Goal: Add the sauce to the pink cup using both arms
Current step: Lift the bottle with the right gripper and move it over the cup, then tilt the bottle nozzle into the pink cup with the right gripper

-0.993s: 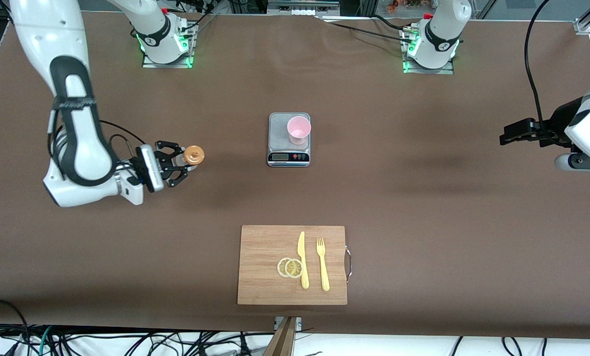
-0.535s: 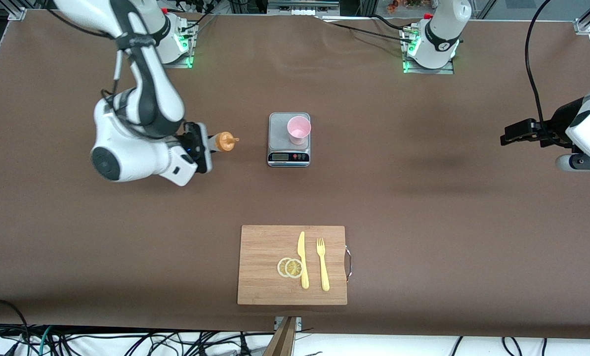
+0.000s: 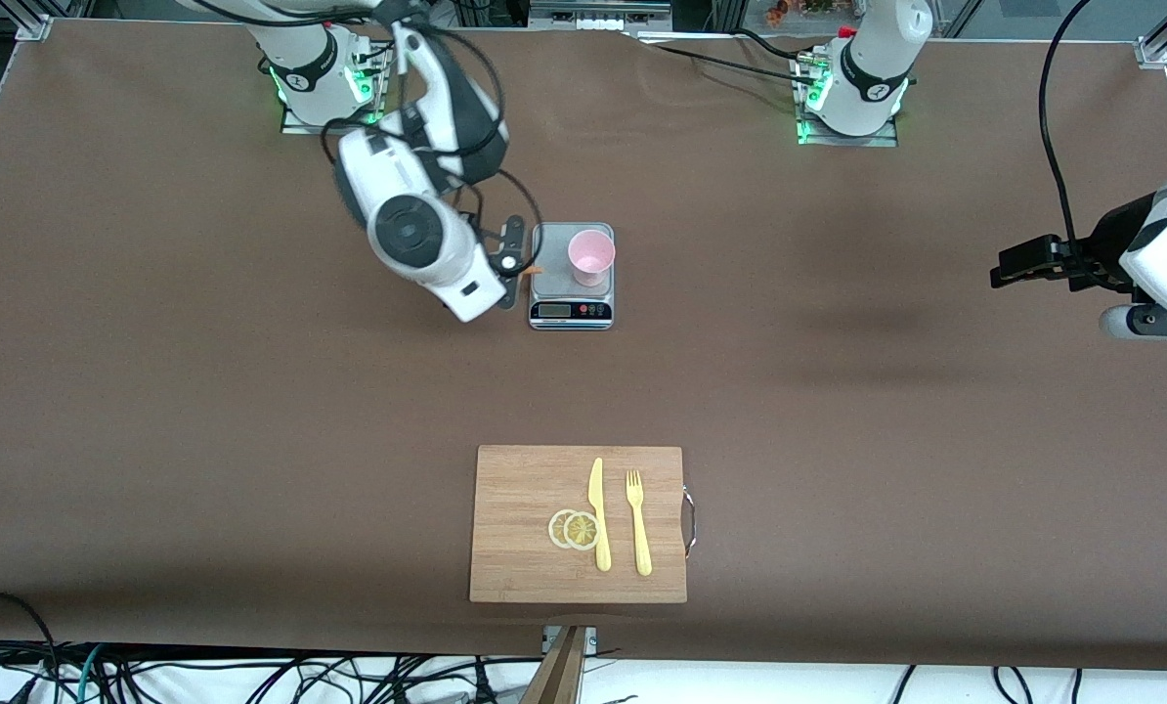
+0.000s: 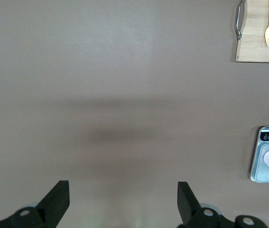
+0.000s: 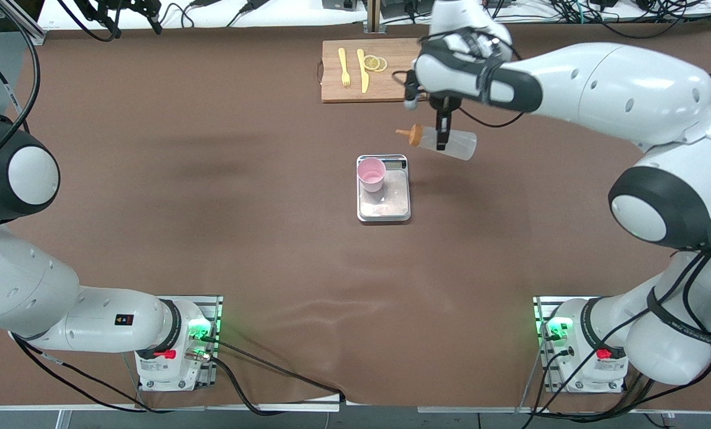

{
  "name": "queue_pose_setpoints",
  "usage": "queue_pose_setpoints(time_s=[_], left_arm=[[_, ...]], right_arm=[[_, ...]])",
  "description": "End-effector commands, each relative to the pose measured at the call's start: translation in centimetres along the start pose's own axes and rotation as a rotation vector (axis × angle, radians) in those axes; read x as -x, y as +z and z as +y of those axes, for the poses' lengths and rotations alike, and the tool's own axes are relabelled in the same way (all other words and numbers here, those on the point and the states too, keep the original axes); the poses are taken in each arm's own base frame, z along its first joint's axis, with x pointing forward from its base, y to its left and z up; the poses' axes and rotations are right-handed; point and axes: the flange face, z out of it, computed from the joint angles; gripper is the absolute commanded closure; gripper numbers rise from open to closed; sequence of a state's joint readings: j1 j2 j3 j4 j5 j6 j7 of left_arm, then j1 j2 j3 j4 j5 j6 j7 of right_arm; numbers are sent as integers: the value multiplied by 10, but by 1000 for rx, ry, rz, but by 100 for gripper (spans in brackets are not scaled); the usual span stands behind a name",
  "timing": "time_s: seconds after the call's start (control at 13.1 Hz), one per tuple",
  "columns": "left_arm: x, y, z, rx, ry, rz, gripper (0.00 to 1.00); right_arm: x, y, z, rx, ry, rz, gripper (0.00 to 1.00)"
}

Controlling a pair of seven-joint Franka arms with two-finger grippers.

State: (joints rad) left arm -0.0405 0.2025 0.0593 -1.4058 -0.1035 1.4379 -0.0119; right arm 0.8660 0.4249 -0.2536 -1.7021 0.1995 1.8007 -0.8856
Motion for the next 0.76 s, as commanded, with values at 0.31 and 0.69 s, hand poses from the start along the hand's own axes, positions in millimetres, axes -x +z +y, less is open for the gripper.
queue_pose_setpoints(time_s=[0.31,0.69], left_arm=[[1,-5,-2,-16,24,0,0],[1,-5,-3,-14,21,0,0]], right_arm=[[-62,12,-75,241,140,-188,87],[-95,39,-116,411,211,-280,87]])
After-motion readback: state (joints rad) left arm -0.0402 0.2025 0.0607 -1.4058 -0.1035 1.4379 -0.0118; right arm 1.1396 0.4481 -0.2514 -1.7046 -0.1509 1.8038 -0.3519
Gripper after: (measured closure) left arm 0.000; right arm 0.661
